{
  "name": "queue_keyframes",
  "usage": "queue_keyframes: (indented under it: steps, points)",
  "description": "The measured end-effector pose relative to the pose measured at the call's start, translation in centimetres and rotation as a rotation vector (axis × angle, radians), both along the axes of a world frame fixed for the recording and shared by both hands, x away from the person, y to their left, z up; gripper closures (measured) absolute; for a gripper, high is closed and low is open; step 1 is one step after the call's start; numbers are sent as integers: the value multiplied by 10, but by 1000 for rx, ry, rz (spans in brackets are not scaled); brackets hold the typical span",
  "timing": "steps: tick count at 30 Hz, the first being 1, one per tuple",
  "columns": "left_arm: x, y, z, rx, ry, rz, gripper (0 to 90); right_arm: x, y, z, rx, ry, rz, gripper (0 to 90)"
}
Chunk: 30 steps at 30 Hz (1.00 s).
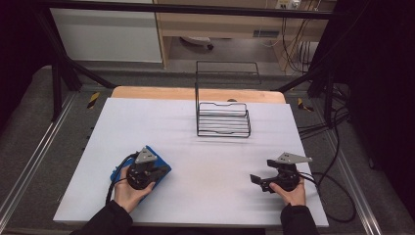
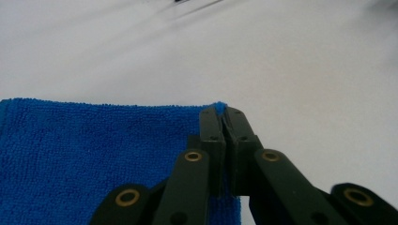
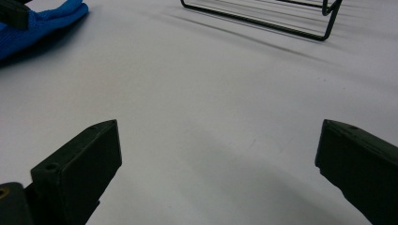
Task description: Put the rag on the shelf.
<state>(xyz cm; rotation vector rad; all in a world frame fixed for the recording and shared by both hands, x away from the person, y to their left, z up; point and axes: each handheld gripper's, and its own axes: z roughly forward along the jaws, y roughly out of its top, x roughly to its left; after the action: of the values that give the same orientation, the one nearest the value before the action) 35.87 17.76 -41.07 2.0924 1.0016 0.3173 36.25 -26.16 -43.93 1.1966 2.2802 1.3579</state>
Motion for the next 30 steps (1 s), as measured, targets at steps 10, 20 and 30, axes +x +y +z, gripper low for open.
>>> queue_keyframes:
  steps: [10,20,30]
  points:
    - [6,-39,2,-6,0,-36,869,0,0,0,-7,-2,3,13]
    - [15,-76,1,-29,-1,-69,868,0,1,-1,-12,0,5,13]
    - [22,-102,-15,6,5,-99,859,0,1,-1,-16,5,3,17]
